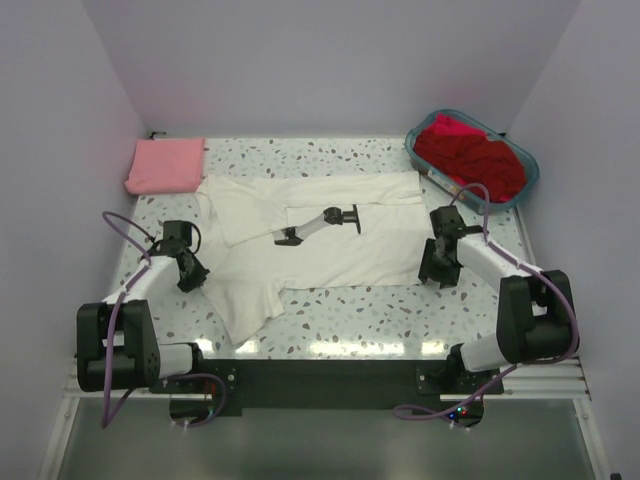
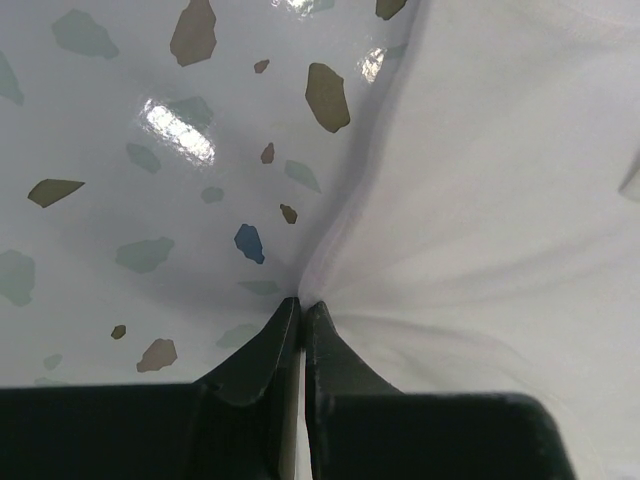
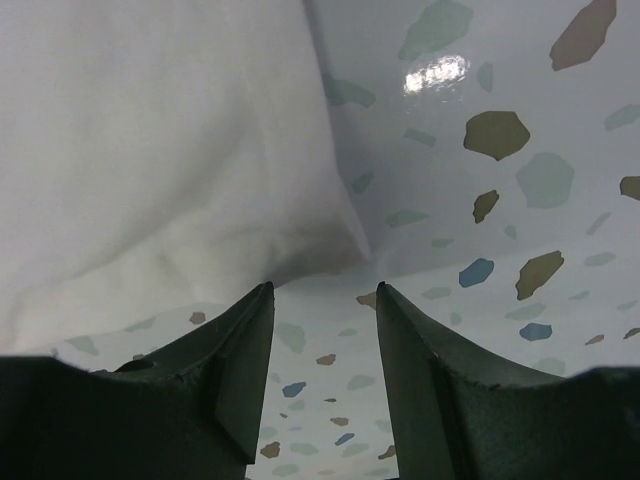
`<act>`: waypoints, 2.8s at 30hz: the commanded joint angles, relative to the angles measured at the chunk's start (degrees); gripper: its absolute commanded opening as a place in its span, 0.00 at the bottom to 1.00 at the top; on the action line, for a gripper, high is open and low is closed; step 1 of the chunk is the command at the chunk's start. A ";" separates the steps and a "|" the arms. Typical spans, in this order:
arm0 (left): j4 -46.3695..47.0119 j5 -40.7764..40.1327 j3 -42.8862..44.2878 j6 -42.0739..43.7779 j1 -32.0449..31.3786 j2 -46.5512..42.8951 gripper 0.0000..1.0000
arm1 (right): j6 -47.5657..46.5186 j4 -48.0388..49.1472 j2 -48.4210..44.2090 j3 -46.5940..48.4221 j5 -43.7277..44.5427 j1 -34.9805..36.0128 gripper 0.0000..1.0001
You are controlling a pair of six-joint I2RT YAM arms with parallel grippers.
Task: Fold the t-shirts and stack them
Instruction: Fold the tshirt
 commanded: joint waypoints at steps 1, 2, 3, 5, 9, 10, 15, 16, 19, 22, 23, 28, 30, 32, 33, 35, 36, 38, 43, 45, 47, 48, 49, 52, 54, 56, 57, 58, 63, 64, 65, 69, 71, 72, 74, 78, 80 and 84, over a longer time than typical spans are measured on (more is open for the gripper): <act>-0.13 0.56 -0.16 0.67 0.48 1.44 0.00 | 1.51 3.44 -0.65 -0.19 1.15 -1.37 0.49; 0.13 0.65 -0.25 0.75 0.56 1.44 0.00 | 1.51 3.52 -0.82 -0.19 1.33 -2.33 0.49; 0.22 0.74 -0.25 0.76 0.48 1.52 0.00 | 1.33 3.79 -1.00 -0.27 1.15 -2.95 0.49; 0.48 1.27 -0.25 0.76 0.48 1.79 0.00 | 1.15 5.10 -1.44 -0.62 -0.42 -4.70 0.48; 0.66 1.45 -0.25 0.93 0.48 1.70 0.00 | 1.24 6.95 -1.44 -0.71 -3.06 -6.29 0.47; 0.57 1.53 -0.25 1.02 0.48 1.70 0.00 | 1.16 7.30 -0.39 -0.63 -3.41 -6.38 0.47; 0.66 1.45 -0.33 1.11 0.48 1.61 0.00 | 2.20 8.45 1.29 -2.38 -6.75 -6.91 0.44; 0.48 1.19 -0.34 1.11 0.48 1.53 0.00 | 2.38 8.27 1.29 -3.17 -7.11 -6.82 0.44; 0.48 0.92 -0.34 1.19 0.48 1.26 0.00 | 2.39 7.14 0.50 -3.96 -7.46 -6.91 0.43; 0.83 1.27 -0.25 1.28 0.48 1.35 0.00 | 1.86 5.90 0.49 -3.79 -6.50 -6.91 0.42; 0.92 1.27 -0.25 1.28 0.48 1.44 0.00 | 1.68 5.72 0.67 -3.79 -6.41 -6.91 0.41; 0.48 1.18 -0.07 1.28 0.48 1.35 0.00 | 1.51 4.94 0.85 -4.05 -6.23 -7.00 0.24; -0.04 0.75 0.10 1.02 0.56 1.17 0.00 | 1.42 4.32 0.23 -3.97 -4.22 -7.00 0.05; -1.00 0.13 0.63 1.11 0.48 1.08 0.00 | 1.24 3.27 -1.26 -3.97 -2.29 -7.00 0.00; -1.62 -0.13 1.07 0.85 0.48 0.91 0.00 | 0.98 2.83 -1.70 -3.79 -1.93 -7.00 0.00; -3.20 -1.19 2.21 0.49 0.48 0.82 0.00 | 0.54 1.07 -2.66 -3.00 -1.31 -7.26 0.00; -3.73 -1.63 2.74 0.23 0.48 0.73 0.00 | 0.19 0.54 -2.84 -2.74 -0.87 -7.26 0.00; -5.31 -2.42 4.49 0.23 0.48 0.47 0.00 | -0.34 -1.21 -3.89 -1.33 -0.61 -7.52 0.00; -7.60 -2.51 8.97 1.02 0.48 0.64 0.00 | -2.71 -4.99 -3.90 4.37 -0.87 -7.70 0.00; -8.04 -2.25 10.38 1.19 0.48 0.91 0.00 | -3.15 -5.88 -3.03 6.40 -1.13 -7.79 0.00; -8.65 -1.98 12.93 1.63 0.48 1.70 0.00 | -3.33 -6.76 -2.32 9.47 -2.01 -7.79 0.00; -8.83 -1.89 13.81 1.81 0.48 2.40 0.00 | -3.33 -6.84 -1.53 10.53 -2.27 -7.88 0.00; -9.01 -1.89 15.73 1.72 0.48 2.93 0.00 | -3.41 -7.19 -0.83 12.54 -2.62 -7.96 0.00; -9.01 -1.72 19.25 2.07 0.48 5.64 0.00 | -3.85 -7.11 2.41 16.32 -3.51 -8.05 0.00; -9.01 -1.63 20.93 2.07 0.48 8.45 0.00 | -3.86 -6.93 4.61 18.17 -4.12 -8.14 0.00; -8.75 -0.84 23.47 1.90 0.48 10.39 0.00 | -3.86 -6.23 7.60 20.55 -4.65 -8.23 0.00; -8.66 -0.58 24.35 1.72 0.48 11.18 0.00 | -3.86 -5.97 8.57 21.25 -4.82 -8.23 0.00; -8.49 0.03 26.19 1.64 0.48 12.76 0.00 | -3.94 -5.62 9.54 22.91 -5.00 -8.14 0.00; -8.40 0.39 32.18 1.81 0.48 18.56 0.00 | -4.12 -5.79 16.40 28.28 -6.40 -8.23 0.00; -8.57 0.22 33.49 1.81 0.56 19.18 0.00 | -4.03 -5.88 17.10 29.86 -6.67 -8.23 0.00; -8.66 0.22 34.02 1.90 0.48 19.89 0.00 | -4.03 -6.05 17.80 30.74 -6.58 -8.23 0.00; -8.40 0.39 36.05 1.72 0.56 22.79 0.00 | -4.38 -6.41 21.05 34.00 -5.62 -8.14 0.00; -8.40 0.48 37.10 1.72 0.48 23.58 0.00 | -4.29 -6.84 22.02 35.76 -5.00 -8.23 0.00; -8.40 0.48 37.45 1.72 0.56 23.85 0.00 | -4.29 -6.93 22.46 36.37 -4.83 -8.23 0.00; -8.48 0.48 38.33 1.64 0.56 24.64 0.00 | -4.29 -6.93 23.52 37.52 -4.65 -8.23 0.00; -8.31 -0.05 39.39 1.55 0.56 25.69 0.00 | -4.29 -6.67 25.28 38.84 -4.30 -8.23 0.00; -7.87 0.13 39.83 1.46 0.56 26.13 0.00 | -4.21 -6.14 26.25 39.28 -4.04 -8.23 0.00; -6.64 1.27 40.18 1.63 0.48 27.45 0.00 | -4.29 -5.09 27.48 39.11 -3.25 -9.71 0.00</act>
